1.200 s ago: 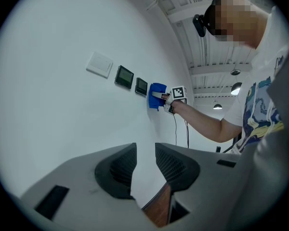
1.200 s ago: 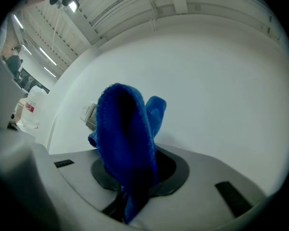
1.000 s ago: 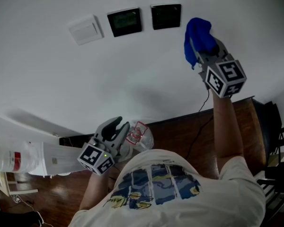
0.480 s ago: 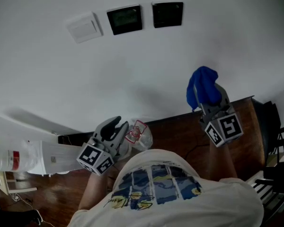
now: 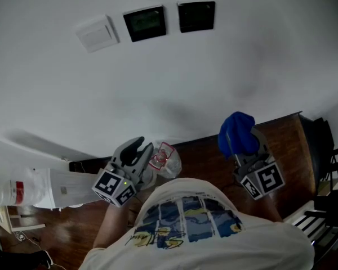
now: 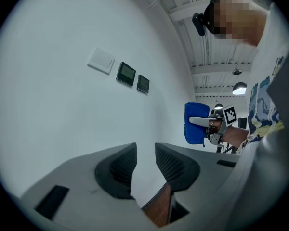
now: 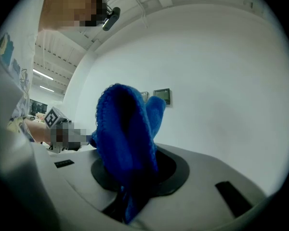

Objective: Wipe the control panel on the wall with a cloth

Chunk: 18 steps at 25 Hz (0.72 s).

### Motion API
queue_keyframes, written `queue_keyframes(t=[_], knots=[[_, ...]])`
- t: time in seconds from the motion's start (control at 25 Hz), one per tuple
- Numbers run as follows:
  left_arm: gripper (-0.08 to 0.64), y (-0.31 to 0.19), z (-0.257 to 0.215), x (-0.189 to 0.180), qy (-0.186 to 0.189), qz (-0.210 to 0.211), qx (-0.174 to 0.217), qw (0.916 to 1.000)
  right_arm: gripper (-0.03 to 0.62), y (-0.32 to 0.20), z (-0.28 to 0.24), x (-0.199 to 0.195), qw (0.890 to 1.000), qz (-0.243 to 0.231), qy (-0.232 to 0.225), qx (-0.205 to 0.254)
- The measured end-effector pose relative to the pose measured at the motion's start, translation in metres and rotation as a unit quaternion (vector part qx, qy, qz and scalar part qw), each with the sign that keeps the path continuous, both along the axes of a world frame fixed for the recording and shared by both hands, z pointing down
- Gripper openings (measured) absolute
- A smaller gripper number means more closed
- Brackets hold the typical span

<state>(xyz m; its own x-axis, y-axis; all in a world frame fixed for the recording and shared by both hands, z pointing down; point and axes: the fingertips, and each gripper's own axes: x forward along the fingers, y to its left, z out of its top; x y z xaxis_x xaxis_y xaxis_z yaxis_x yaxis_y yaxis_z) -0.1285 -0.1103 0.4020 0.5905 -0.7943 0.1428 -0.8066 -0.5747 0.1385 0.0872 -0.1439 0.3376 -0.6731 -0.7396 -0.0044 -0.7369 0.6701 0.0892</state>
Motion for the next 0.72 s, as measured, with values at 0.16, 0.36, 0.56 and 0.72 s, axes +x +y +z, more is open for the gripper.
queue_keyframes(t=[0.16,0.36,0.56,0.72], knots=[[0.097,-0.001,-0.001,0.002,-0.001,0.002,0.002,1.0000,0.089,0.001,-0.001,0.002,1.000,0.000,0.001,0.004],[0.097,0.000,-0.001,0.002,-0.001,-0.001,0.003,1.0000,0.088,0.000,0.000,-0.003,1.000,-0.010,0.005,0.004],[0.097,0.000,-0.003,-0.003,-0.001,-0.009,0.006,0.9999,0.087,-0.001,-0.003,-0.008,1.000,-0.018,0.004,0.006],[0.097,0.001,-0.004,-0.005,0.001,-0.012,0.008,0.9999,0.087,-0.001,-0.004,-0.011,1.000,-0.023,0.003,0.006]])
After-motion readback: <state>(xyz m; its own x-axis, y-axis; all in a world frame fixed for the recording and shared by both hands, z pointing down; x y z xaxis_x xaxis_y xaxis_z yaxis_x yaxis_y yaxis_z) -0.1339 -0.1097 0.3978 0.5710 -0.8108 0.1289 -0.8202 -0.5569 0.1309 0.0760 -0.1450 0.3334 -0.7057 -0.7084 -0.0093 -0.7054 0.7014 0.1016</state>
